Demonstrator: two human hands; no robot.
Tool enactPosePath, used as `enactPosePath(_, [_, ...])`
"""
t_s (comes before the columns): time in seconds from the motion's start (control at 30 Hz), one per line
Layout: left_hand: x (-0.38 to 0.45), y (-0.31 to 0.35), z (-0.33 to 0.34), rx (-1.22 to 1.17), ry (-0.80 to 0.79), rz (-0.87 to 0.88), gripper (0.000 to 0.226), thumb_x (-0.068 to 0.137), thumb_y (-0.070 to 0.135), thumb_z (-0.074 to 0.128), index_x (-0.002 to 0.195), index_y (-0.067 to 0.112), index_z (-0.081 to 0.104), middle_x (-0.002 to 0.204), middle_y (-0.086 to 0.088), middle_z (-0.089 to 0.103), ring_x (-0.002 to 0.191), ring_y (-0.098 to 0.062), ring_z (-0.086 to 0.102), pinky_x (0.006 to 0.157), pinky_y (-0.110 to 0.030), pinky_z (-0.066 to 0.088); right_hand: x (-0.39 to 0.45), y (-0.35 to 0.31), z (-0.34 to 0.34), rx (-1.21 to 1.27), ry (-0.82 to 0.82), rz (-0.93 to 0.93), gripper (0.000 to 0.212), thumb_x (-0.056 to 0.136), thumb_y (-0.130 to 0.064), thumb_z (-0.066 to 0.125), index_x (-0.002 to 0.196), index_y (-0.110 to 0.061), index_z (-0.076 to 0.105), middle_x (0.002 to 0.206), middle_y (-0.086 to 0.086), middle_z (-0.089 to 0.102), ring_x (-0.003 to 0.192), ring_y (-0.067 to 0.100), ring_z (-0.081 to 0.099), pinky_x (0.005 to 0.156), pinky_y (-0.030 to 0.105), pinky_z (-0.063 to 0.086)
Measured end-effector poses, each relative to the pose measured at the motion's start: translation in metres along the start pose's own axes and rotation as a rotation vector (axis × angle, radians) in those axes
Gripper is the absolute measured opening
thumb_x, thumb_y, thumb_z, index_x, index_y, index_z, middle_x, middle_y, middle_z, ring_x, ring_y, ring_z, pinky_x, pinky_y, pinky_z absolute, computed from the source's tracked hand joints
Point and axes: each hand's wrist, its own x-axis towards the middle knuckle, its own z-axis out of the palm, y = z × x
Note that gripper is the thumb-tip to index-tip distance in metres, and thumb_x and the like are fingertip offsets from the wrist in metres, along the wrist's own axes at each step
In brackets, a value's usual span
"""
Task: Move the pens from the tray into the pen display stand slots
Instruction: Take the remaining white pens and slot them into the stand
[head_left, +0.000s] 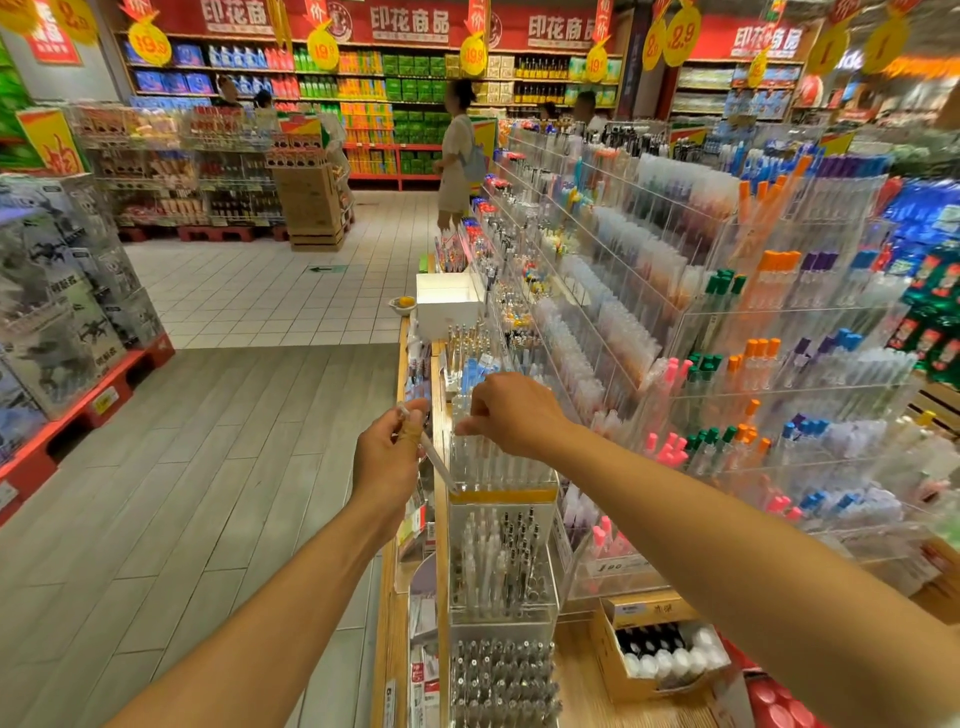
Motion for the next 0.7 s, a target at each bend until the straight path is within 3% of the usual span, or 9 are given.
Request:
enactPosePath(0.2, [0.009,-0.005,0.002,0.104,-0.058,0.031,0.021,0.103,0.026,0.048,0.112,0.038,0.063,0.112,0.01,0.061,0.101,-0.011,0.059,0.072,-0.013,0.044,-0.003,-0.008,0.003,-0.114,0.07,-0.068,0.04,0.085,-0.054,0.063,0.089,-0.014,0.065,0.087,-0.002,0.053,0.075,0.019,0.052,0.061,0.031,0.037])
enactPosePath(0.37, [0.015,-0.006,0.005,0.203,-0.107,0.082,0.024,0.102,0.031,0.048,0.121,0.035,0.062,0.128,-0.002,0.06,0.114,-0.02,0.059,0.095,-0.035,0.05,-0.026,0.014,0.015,0.065,0.227,-0.098,0.041,0.084,-0.052,0.067,0.11,-0.02,0.066,0.108,-0.002,0.061,0.094,0.02,0.059,0.069,0.029,0.041])
enactPosePath(0.6, [0.021,-0.004,0.005,0.248,-0.151,0.14,0.024,0.104,0.026,0.048,0.122,0.031,0.062,0.121,0.005,0.053,0.115,-0.021,0.057,0.093,-0.031,0.047,-0.068,0.055,0.044,0.397,0.546,-0.055,0.023,0.084,-0.027,0.075,0.096,-0.009,0.069,0.097,0.002,0.064,0.088,0.017,0.06,0.078,0.029,0.05])
enactPosePath(0.7, [0.02,-0.009,0.006,0.299,-0.226,0.129,0.022,0.103,0.021,0.048,0.119,0.024,0.063,0.118,0.009,0.054,0.12,-0.023,0.056,0.089,-0.023,0.048,-0.075,0.057,0.057,0.478,0.646,-0.01,0.019,0.084,-0.019,0.075,0.095,-0.006,0.066,0.098,-0.002,0.057,0.088,0.002,0.052,0.079,0.009,0.042])
